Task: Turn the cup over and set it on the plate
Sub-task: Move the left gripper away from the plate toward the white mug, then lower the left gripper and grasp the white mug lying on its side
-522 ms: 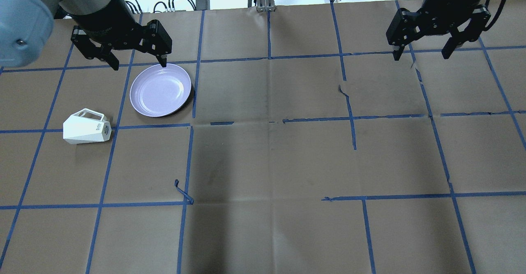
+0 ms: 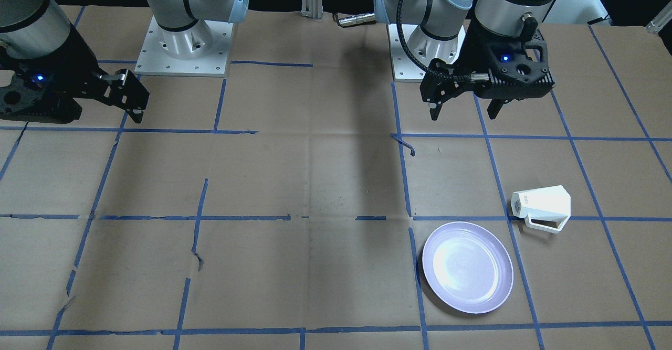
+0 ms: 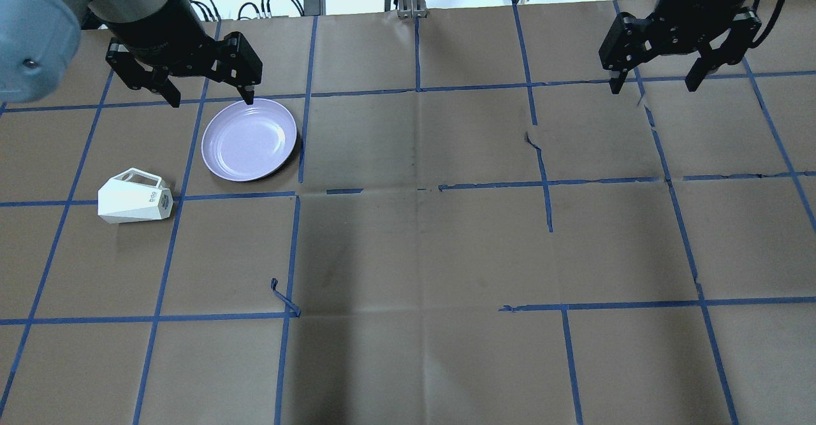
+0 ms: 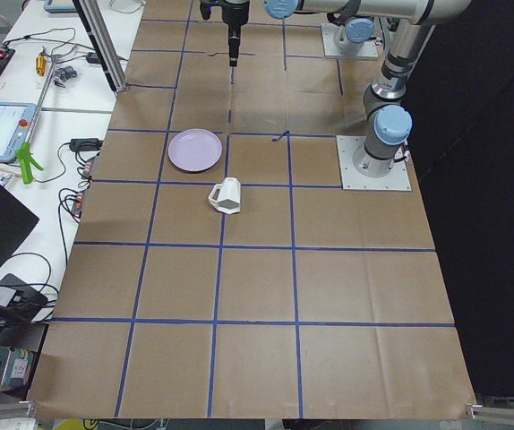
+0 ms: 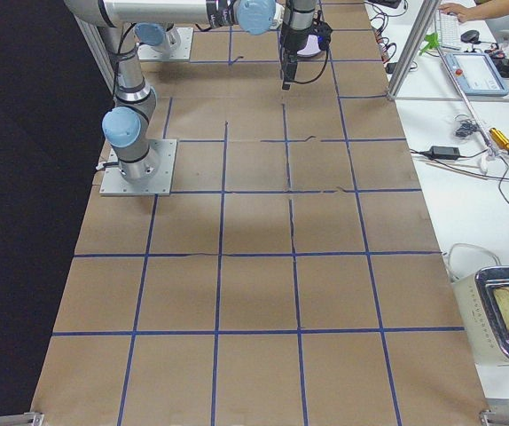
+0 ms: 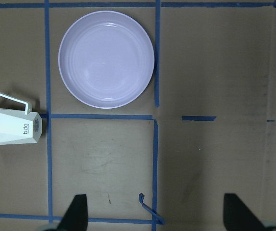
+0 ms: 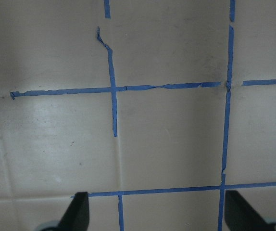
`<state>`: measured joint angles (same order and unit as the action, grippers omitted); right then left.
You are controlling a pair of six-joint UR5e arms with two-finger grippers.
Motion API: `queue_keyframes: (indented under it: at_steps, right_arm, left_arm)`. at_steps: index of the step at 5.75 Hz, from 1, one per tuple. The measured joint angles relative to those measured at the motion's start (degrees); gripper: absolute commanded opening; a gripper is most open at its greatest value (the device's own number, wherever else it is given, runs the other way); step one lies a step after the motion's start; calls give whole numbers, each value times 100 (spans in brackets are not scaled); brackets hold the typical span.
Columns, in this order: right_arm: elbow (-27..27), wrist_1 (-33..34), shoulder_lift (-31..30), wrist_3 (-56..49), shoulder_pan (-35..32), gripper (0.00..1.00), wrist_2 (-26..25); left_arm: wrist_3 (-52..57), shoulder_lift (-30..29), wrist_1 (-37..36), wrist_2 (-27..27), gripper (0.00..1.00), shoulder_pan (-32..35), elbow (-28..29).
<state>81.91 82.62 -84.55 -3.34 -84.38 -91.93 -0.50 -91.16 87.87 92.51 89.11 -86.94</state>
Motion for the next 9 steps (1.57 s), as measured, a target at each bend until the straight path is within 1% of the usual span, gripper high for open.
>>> queue_keyframes:
  at_steps: [2, 4, 5, 6, 7, 9]
  right_arm:
    - [0, 0, 0, 0, 4, 100, 0]
    - [0, 0, 0, 0, 0, 100, 0]
    - [0, 0, 0, 0, 0, 100, 0]
    - [0, 0, 0, 0, 0, 100, 0]
    - [0, 0, 0, 0, 0, 100, 0]
    - [0, 0, 0, 0, 0, 100, 0]
  left_arm:
    - [678, 135, 12, -2, 99, -831, -91]
    - [1923, 167, 136, -24, 99, -1858, -108]
    - [2378, 135, 240, -47, 99, -2437, -77]
    - [2973, 46, 288, -171, 99, -2970, -41]
    - [3732, -148, 289, -436, 99, -3501, -6]
    - [5154, -776, 226, -1143, 99, -4450, 96]
